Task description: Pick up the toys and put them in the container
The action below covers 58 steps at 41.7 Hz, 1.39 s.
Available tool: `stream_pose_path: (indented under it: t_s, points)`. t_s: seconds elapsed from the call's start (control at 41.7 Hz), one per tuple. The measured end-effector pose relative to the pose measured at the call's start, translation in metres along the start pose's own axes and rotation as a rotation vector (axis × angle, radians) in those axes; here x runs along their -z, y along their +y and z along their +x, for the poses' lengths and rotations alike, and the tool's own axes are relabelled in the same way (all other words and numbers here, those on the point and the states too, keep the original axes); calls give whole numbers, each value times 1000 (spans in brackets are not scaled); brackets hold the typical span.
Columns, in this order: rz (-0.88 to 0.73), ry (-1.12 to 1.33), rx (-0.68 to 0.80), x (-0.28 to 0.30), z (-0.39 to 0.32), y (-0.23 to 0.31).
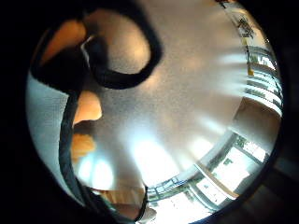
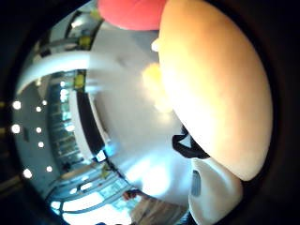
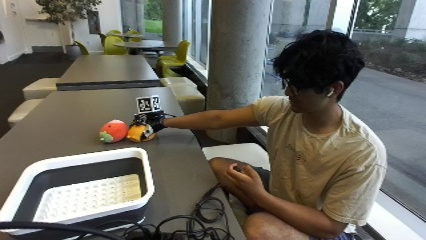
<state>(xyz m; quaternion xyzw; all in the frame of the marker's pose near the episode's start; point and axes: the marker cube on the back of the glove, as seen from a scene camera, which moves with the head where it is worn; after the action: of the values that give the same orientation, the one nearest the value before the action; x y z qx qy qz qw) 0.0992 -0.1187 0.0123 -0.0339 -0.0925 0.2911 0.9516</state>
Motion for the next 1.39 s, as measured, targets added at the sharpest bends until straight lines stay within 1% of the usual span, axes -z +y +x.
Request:
stream_pose_path:
  t_s: [0.096,0.216,0.312,0.407,0.479,0.551,0.599,0.647,0.695,0.743,0.815,0.983,1.15,1.27,1.342,1.39]
  points:
    - [16,-54,43,10,-1,10]
    - [36,-71,169,23,-7,29]
    - [66,-93,173,35,-20,47]
    - [108,-65,277,54,-36,60]
    - [140,-95,306,74,-51,73]
    - [169,-100,299,93,-37,71]
    - [183,-109,347,102,-30,67]
    - [189,-146,424,110,-47,70]
    - [202,-133,466,119,-70,75]
    - [218,-113,466,128,-95,81]
    - [235,-178,476,139,-134,88]
    - [316,-228,555,169,-214,90]
    - [339,-197,586,176,-279,82]
    - [426,-39,476,178,-282,69]
    - [412,-135,537,168,-315,65]
    - [416,-104,517,166,-326,61]
